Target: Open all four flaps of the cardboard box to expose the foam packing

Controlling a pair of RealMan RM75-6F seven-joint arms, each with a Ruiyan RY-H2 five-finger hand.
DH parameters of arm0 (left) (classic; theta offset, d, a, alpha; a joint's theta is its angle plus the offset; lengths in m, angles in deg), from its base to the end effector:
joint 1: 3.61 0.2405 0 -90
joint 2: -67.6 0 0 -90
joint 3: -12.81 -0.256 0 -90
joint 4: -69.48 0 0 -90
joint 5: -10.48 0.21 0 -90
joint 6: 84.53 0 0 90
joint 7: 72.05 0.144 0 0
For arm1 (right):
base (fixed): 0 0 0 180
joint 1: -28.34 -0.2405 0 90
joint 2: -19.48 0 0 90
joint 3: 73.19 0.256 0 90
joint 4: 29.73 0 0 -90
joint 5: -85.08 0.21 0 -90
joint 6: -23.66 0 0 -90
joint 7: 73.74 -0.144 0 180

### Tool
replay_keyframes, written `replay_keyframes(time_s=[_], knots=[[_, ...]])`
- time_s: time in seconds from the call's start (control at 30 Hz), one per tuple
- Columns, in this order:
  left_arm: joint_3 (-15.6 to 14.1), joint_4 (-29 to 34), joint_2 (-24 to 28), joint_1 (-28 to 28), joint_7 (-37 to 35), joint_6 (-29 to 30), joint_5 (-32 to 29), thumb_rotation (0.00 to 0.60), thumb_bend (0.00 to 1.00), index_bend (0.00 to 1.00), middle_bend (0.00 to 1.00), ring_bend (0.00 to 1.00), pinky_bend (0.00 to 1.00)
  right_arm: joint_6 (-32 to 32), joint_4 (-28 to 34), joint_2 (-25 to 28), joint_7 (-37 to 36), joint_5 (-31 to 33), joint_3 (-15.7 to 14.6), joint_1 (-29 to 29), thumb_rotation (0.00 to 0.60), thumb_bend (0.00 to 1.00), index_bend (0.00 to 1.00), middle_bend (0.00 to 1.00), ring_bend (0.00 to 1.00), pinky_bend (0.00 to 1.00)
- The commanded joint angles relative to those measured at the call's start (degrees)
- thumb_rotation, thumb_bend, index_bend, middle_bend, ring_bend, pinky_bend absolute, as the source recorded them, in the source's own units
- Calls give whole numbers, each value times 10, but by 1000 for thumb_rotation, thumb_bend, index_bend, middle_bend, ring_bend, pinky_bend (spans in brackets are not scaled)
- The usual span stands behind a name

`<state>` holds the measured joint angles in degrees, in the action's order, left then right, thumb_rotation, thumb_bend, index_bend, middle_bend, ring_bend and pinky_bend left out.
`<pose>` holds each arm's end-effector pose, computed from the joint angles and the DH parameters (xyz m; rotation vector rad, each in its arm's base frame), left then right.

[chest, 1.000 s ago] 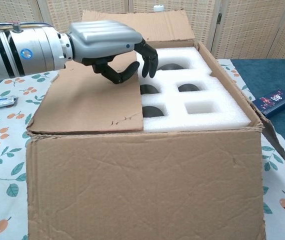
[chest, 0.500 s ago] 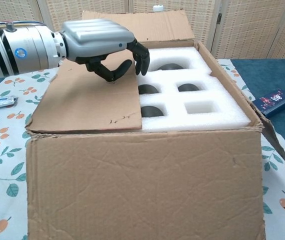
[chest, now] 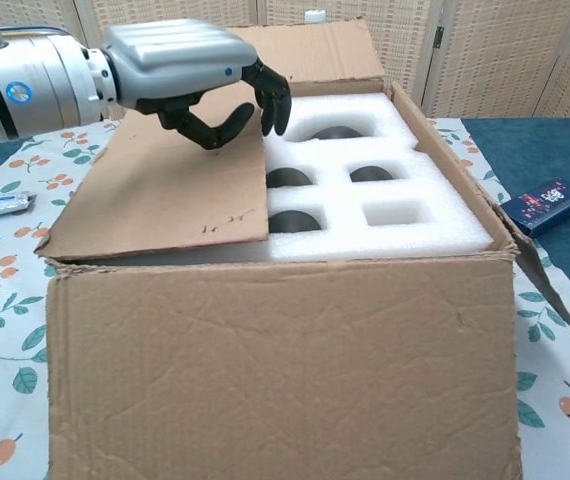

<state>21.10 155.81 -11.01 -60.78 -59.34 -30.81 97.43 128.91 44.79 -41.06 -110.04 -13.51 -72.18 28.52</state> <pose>-0.0467 0.3622 0.0270 -2.2186 -0.2891 -1.1226 -0.3290 -0.1393 0.2320 1.3837 -0.8715 1.3699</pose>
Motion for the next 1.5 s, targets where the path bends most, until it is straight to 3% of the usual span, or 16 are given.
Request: replay_keyframes(time_s=[0.03,1.5], knots=[[2,6,5,4,7,5,-4,600,823,405,464,320,204,2,0,0,1,-1,0,1,281,425,196,22,89,75],[41,121,148,93,43,111,-34,600,833,419,473,326,211,-15,7,-2,15,-11,-8,-10,283,425,196,22,92,76]])
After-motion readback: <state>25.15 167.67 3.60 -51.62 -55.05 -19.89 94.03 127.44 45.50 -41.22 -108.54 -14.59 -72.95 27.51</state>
